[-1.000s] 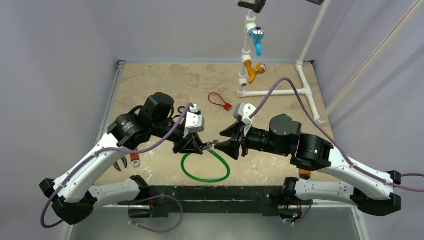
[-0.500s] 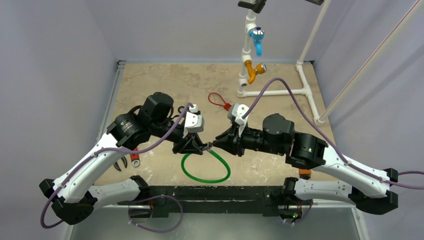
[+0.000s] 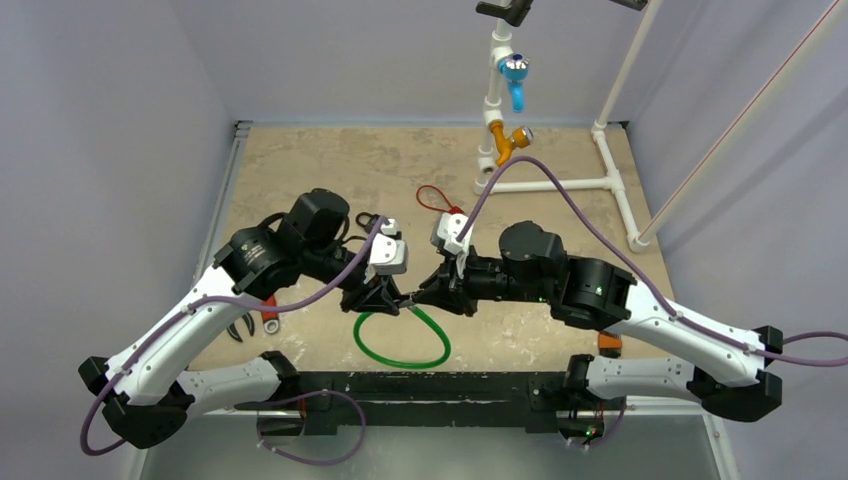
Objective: Unlock with the key
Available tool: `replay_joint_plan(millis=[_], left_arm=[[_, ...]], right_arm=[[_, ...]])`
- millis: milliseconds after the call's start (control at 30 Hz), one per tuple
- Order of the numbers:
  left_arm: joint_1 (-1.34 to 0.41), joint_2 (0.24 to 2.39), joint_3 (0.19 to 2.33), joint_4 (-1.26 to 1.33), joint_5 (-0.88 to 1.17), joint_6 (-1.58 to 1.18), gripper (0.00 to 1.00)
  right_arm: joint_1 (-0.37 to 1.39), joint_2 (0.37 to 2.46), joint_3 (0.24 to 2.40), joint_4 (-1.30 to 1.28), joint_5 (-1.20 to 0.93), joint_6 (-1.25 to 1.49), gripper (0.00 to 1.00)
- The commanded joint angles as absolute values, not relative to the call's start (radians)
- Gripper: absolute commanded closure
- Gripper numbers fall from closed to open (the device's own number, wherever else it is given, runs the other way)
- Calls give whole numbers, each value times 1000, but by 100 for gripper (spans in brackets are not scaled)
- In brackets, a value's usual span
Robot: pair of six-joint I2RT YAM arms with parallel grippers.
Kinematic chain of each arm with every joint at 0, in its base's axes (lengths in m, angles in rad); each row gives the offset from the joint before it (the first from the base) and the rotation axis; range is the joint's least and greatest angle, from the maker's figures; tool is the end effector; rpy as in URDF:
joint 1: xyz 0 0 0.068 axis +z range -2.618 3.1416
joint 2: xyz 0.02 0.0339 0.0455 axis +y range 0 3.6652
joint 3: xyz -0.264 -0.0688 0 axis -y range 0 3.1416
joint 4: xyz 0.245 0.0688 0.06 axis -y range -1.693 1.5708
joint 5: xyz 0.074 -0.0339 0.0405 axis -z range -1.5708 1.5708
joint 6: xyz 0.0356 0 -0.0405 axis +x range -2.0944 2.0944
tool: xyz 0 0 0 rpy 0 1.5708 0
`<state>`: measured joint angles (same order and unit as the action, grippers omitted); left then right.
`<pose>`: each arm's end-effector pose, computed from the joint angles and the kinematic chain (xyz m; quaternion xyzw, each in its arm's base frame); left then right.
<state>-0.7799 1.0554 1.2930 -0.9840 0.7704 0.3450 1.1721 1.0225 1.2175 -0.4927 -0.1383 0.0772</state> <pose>0.1155 -0.1491 0.3916 0.5801 0.6380 -0.4163 0.2883 0.0792 0.2006 0.4131 -0.4526 0.6636 0.3919 0.4485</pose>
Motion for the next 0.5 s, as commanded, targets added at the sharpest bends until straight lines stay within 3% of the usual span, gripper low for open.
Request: replay_joint_plan(millis=[0,233,333,400,467], left_arm=[[-810,1051,1360,-963,802,423,100],[-828,1064,1387,-987,772,475,100],[-827,1063,1384,-986,768,474,100],[-827,1060,1376,-986,763,471,100],[-827,1053,1367,-986,756,471,100]], right_arm=[[1177,1064,1278,-543,-251,39,100],[1177,1116,1296,-614,-338,19,100],[1177,1103,1315,-624,-309,25,80],[1176,1064,1315,-607,-274,32,59],[1175,1018,1321,-601,-237,37,49]])
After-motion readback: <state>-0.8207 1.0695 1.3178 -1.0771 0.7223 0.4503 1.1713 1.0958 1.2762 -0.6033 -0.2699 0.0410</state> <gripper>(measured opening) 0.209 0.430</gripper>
